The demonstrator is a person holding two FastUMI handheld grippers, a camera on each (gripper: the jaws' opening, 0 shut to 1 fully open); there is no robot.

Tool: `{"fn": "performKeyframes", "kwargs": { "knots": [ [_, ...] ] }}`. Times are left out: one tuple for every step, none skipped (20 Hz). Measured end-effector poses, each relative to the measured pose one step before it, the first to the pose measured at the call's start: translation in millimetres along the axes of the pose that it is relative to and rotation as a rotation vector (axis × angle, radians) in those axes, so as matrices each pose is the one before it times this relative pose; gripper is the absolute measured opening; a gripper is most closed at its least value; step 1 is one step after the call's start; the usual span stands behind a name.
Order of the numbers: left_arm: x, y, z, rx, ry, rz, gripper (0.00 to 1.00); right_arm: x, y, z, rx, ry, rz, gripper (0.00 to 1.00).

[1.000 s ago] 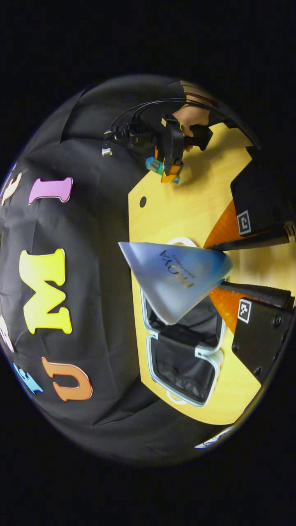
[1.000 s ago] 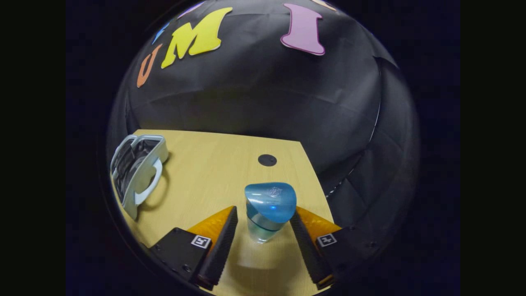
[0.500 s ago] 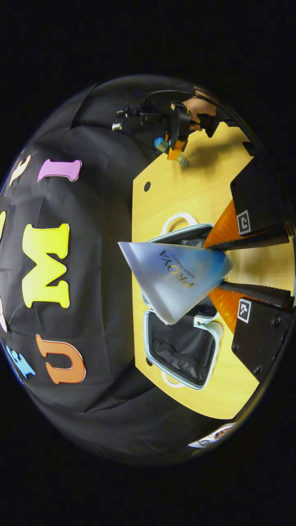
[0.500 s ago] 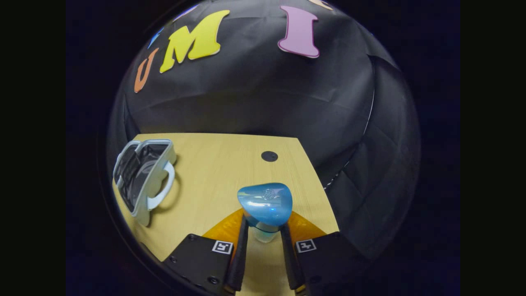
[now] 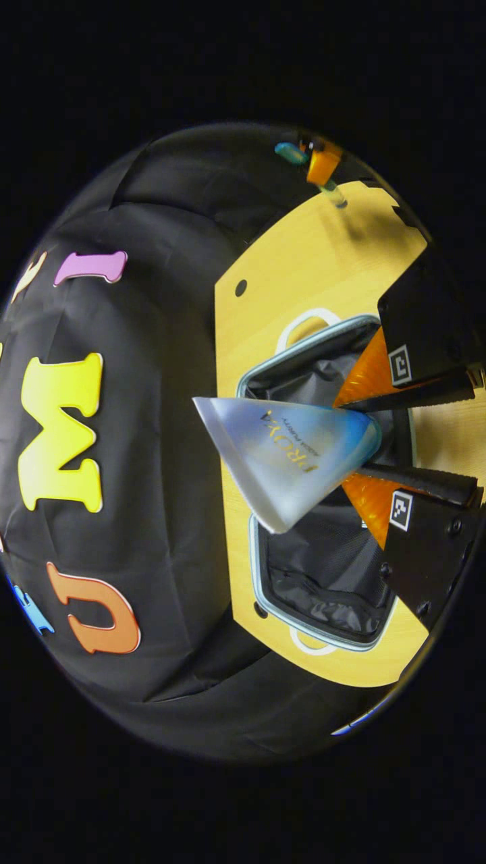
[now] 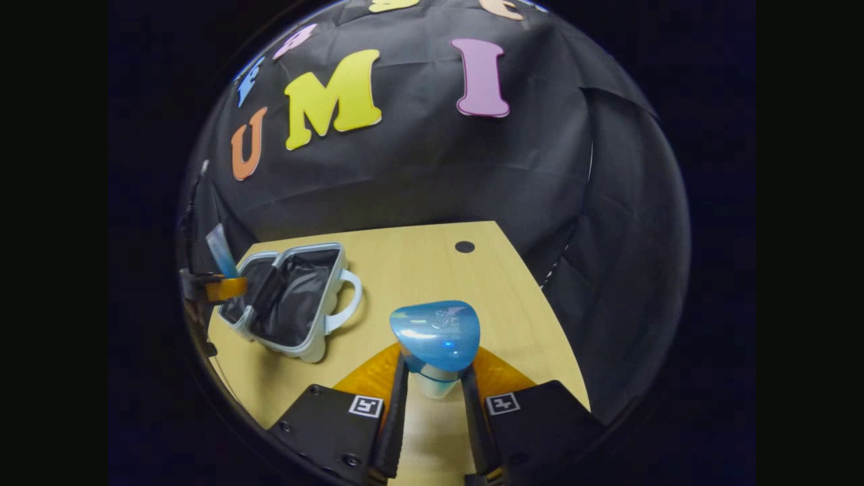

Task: First open the suitcase, pack the skin care products into it, and then close the suitcase.

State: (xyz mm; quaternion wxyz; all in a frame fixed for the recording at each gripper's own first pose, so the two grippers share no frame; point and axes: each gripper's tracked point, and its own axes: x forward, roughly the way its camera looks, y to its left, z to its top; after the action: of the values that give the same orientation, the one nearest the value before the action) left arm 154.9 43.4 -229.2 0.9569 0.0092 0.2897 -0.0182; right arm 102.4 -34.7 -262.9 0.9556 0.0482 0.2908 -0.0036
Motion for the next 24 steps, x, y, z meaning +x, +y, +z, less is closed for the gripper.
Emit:
{"fn": "performKeyframes", "kwargs": {
  "knots": [
    [14.08,3.3,-6.58,-0.00879,0.03161,0.00441,0.42,-10.85,4.54,0.35,0.00411,-0.00208,-0.00091,0.38],
    [11.29,3.71,-6.55,-0.00673,0.03883,0.0083,0.42,-10.64,4.98,-1.07,0.00875,-0.00112,-0.00098,0.39],
    [13.7,1.69,-8.75,-0.01271,0.03897,-0.00102,0.42,-9.58,3.97,0.01,0.00361,-0.00227,-0.00152,0.39],
    [12.99,1.7,-6.22,-0.00961,0.02882,0.00513,0.42,-9.09,3.21,-1.63,-0.00342,-0.00426,-0.00222,0.38],
    [10.13,0.99,-5.1,0.00692,0.03607,0.00506,0.42,-7.22,2.32,0.25,-0.00696,-0.00495,-0.00548,0.39],
    [10.34,2.31,-7.85,0.01013,0.04313,0.01323,0.42,-5.38,1.79,-0.93,-0.01059,-0.00509,-0.0062,0.36],
    [7.52,2.95,-7.22,0.00569,0.04827,0.01077,0.42,-3.79,1.05,-0.57,-0.00994,-0.00405,-0.00705,0.38],
    [7.61,-0.87,-6.06,-0.00263,0.03761,0.00376,0.42,-3.17,0.31,-0.92,-0.00608,-0.00298,-0.00693,0.38],
    [7.01,-1.42,-4.96,0.00297,0.02938,0.00513,0.42,-2.5,0.11,-1.39,-0.00329,0.00133,-0.00471,0.38],
    [5.07,-0.1,-4.47,0.00709,0.03596,0.00891,0.42,-0.98,-0.44,-2.08,-0.00085,0.00463,-0.00496,0.38],
    [2.25,-0.97,-3.65,0.00443,0.0238,0.00804,0.42,-1.91,-1.75,-2.51,0.00289,0.00378,-0.00383,0.36],
    [2.88,-0.62,-0.73,0.00626,0.02086,0.01052,0.42,0.78,-1.35,-1.83,0.00563,0.00358,-0.00357,0.36],
    [3.15,-0.11,-2.78,0.00108,0.01734,0.00553,0.42,1.0,-2.15,-1.13,0.00642,0.00569,-0.00407,0.36],
    [-0.36,-0.26,2.33,0.00193,0.00052,0.00647,0.42,0.67,-2.63,-2.41,0.00632,0.00483,-0.00263,0.39],
    [2.75,-0.04,2.51,0.012,0.00256,0.0051,0.42,1.23,-2.14,-0.09,0.00854,0.00359,-0.0016,0.36],
    [0.89,-0.16,-0.54,0.00858,0.01002,0.0061,0.42,1.42,-1.82,-1.3,0.0092,0.00321,-0.00263,0.39],
    [1.38,-0.55,-0.62,0.0017,0.01203,0.00335,0.42,1.26,-1.47,-0.38,0.00727,0.00264,-0.00107,0.36],
    [0.01,-0.3,1.84,-0.00159,-0.00119,0.00327,0.42,1.15,-1.25,-0.76,0.00484,0.0016,0.00048,0.39],
    [1.06,0.22,0.89,-0.00453,-0.0021,0.00076,0.42,-0.21,-0.81,0.34,0.00323,0.00055,0.00198,0.39],
    [4.12,-0.97,1.34,0.0045,0.00164,0.00273,0.42,1.07,-0.31,-0.37,0.00174,0.00058,0.00195,0.39],
    [-4.14,0.18,0.2,-0.00088,-0.00182,0.00372,0.42,0.29,-0.14,-0.37,0.00017,0.00252,0.00197,0.39],
    [0.57,-0.06,-0.41,0.00104,0.00239,0.00477,0.42,0.42,0.25,-1.28,-0.00212,0.00336,0.00435,0.39],
    [-0.55,0.77,-0.06,0.00161,-0.00054,0.00398,0.42,0.35,1.41,0.72,-0.00423,0.00115,0.00594,0.39],
    [-0.29,-0.5,-0.27,-0.0037,-0.00018,0.00186,0.42,1.25,2.38,1.21,-0.00714,0.0,0.00584,0.39]
  ]
}}
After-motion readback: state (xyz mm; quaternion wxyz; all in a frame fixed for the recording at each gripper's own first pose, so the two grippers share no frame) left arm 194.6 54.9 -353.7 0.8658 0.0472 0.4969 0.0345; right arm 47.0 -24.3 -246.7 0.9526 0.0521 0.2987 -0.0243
